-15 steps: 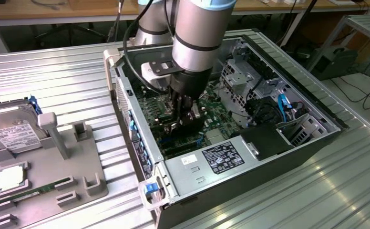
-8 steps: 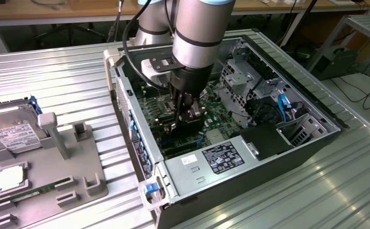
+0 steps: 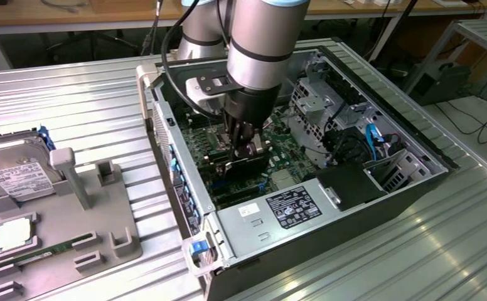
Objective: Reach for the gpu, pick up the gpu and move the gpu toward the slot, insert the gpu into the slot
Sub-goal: 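Insert the gpu into the slot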
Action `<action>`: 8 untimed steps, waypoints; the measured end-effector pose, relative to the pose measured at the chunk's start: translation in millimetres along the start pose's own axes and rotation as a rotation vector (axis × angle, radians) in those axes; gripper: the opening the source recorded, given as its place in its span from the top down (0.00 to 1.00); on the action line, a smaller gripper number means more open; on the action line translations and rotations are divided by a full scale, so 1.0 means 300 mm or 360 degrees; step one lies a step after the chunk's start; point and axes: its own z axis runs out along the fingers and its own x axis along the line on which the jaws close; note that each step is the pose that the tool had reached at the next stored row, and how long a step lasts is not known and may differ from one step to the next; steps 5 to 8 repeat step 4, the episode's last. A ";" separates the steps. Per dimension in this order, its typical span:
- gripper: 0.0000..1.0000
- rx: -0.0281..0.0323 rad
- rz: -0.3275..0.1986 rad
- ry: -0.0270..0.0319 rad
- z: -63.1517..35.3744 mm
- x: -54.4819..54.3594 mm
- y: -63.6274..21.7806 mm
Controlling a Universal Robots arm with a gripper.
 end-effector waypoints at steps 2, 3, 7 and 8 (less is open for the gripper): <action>0.89 0.00001 0.0000 -0.00001 0.000 0.000 0.000; 0.89 0.00000 0.0000 0.00000 0.000 0.000 0.000; 0.89 0.00000 0.0000 0.00000 0.000 0.000 0.000; 0.89 0.00000 0.0000 0.00000 0.000 0.000 0.000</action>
